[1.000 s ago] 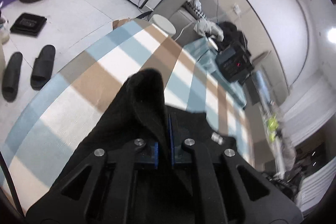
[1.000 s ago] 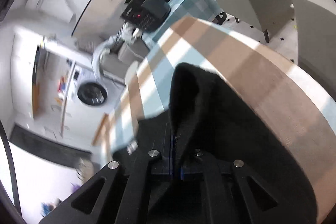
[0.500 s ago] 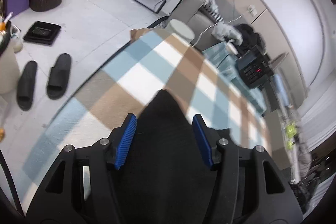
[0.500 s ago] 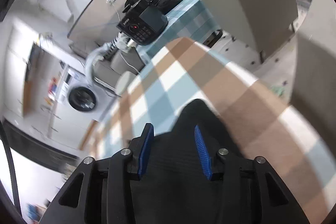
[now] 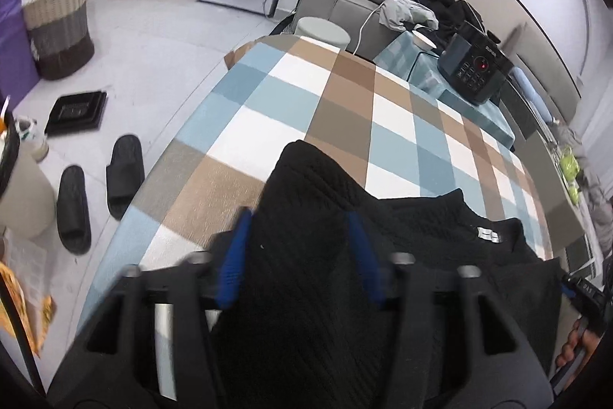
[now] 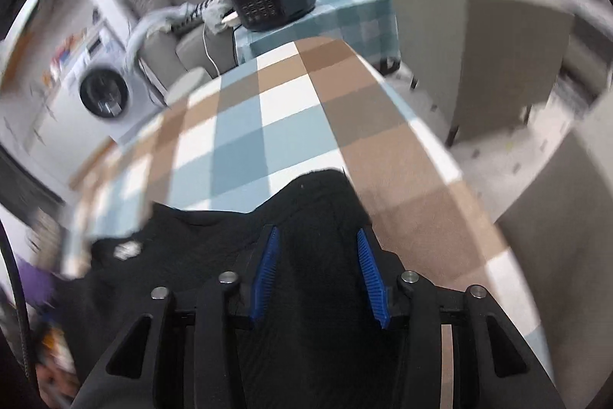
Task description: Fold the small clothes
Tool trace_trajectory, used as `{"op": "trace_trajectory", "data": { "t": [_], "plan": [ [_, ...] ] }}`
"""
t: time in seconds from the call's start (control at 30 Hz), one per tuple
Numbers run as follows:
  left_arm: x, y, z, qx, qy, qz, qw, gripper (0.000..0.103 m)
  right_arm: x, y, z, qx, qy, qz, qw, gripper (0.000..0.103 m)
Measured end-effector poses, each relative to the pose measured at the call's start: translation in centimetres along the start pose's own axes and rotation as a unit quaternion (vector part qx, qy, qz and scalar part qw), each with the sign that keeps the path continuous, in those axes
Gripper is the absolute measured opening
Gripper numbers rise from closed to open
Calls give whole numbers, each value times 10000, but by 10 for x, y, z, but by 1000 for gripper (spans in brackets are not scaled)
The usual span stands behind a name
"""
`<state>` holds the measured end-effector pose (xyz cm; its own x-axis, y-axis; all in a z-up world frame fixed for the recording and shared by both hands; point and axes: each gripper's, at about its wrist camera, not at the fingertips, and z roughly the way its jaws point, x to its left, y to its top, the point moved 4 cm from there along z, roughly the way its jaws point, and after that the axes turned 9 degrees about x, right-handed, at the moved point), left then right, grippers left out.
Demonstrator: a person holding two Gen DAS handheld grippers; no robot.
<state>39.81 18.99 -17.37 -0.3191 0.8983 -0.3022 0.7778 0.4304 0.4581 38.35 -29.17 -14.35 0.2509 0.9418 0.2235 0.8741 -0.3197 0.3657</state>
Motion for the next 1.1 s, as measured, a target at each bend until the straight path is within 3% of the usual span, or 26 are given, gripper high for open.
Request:
{"op": "trace_trajectory", "data": {
  "t": [0.13, 0.37, 0.5, 0.6, 0.7, 0.8, 0.87, 1.0, 1.07, 1.1],
  "plan": [
    [1, 2, -2, -125, -145, 14, 9998, 6, 2, 3, 2, -223, -226, -282, 9991, 9],
    [4, 7, -32, -565, -376, -114, 9976, 5, -9, 6, -36, -966, 428, 15, 9944, 6],
    [3, 13, -46, -756, -423, -154, 9961, 4, -1, 15, -53, -1267, 314, -29, 9914, 6],
    [4, 19, -41, -694, -336, -205, 9968, 5, 2, 26, -44, -1108, 250, 88, 9935, 6],
    [8, 19, -23, -319, 4, -299, 9990, 10, 3, 28, -21, -639, -29, 133, 9979, 7],
    [17, 10, -21, -154, 119, -409, 9990, 27, -4, 18, -11, -360, -33, 261, 9990, 17],
    [26, 3, -30, -200, 79, -528, 9984, 41, -10, 7, -17, -330, 150, 345, 9987, 29],
    [38, -18, -59, -228, 63, -635, 9977, 49, -19, -23, -39, -219, 408, 309, 9985, 34],
    [43, -33, -80, -281, 37, -620, 9977, 53, -27, -44, -57, -163, 671, 371, 9969, 47],
    [46, -43, -92, -321, 37, -610, 9976, 56, -31, -54, -65, -154, 772, 373, 9962, 47]
  ]
}}
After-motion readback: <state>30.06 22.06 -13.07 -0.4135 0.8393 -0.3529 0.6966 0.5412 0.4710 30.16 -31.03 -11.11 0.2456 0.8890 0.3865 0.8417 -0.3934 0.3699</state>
